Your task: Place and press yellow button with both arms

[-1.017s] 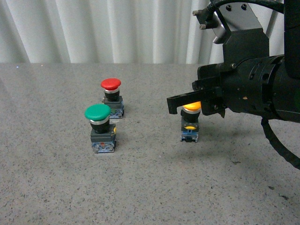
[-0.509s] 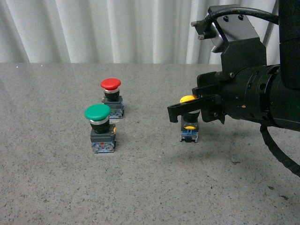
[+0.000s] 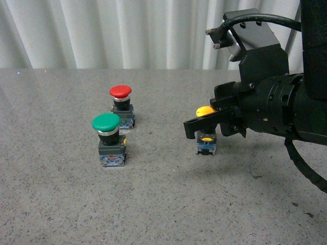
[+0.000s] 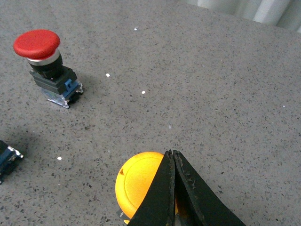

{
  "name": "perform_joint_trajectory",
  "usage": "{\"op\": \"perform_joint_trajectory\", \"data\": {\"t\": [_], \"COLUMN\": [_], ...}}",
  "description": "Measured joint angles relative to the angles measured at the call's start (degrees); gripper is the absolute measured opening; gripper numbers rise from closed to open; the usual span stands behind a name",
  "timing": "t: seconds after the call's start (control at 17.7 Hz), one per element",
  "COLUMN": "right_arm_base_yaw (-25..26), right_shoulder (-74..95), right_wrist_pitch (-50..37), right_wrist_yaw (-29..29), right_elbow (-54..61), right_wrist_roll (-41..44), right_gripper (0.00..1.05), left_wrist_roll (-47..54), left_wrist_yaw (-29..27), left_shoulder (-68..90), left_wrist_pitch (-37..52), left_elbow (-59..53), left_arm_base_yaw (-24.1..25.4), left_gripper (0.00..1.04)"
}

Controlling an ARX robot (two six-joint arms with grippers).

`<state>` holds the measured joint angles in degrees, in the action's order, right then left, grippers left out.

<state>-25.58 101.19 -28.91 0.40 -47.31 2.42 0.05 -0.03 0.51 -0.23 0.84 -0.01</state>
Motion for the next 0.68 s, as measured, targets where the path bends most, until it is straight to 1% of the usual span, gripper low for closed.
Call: {"op": "perform_joint_trajectory", "data": {"t": [0.17, 0.28, 0.4, 0.51, 0.68], "right_arm_base_yaw": [-0.83, -1.86, -1.79, -1.75, -1.22], "right_shoulder": [-2.05, -4.31, -8.85, -12.46, -18.18], "right_wrist_pitch": [-5.75, -14.12, -19.26, -19.08, -15.39], "right_wrist_yaw": [-3.1, -3.08, -3.06, -4.44, -6.19], "right_elbow": [2.69, 4.02, 4.04, 5.7, 10.36], "right_wrist_roll": [-2.64, -6.21, -10.71, -14.12, -16.28], "right_gripper": [0.02, 0.02, 0.02, 0.02, 0.02], "left_wrist_roll": [0.0, 0.0, 0.0, 0.0, 0.0], "left_wrist_yaw": [0.0, 0.02, 0.0, 0.02, 0.0], "left_shoulder": [0.0, 0.0, 0.0, 0.0, 0.0], "left_wrist_pitch": [0.0, 0.0, 0.02, 0.0, 0.0], "left_elbow": [0.0, 0.0, 0.0, 0.0, 0.0], "left_arm_base_yaw": [0.0, 0.0, 0.0, 0.0, 0.0], "left_gripper": [0.98, 0.98, 0.98, 0.98, 0.98]}}
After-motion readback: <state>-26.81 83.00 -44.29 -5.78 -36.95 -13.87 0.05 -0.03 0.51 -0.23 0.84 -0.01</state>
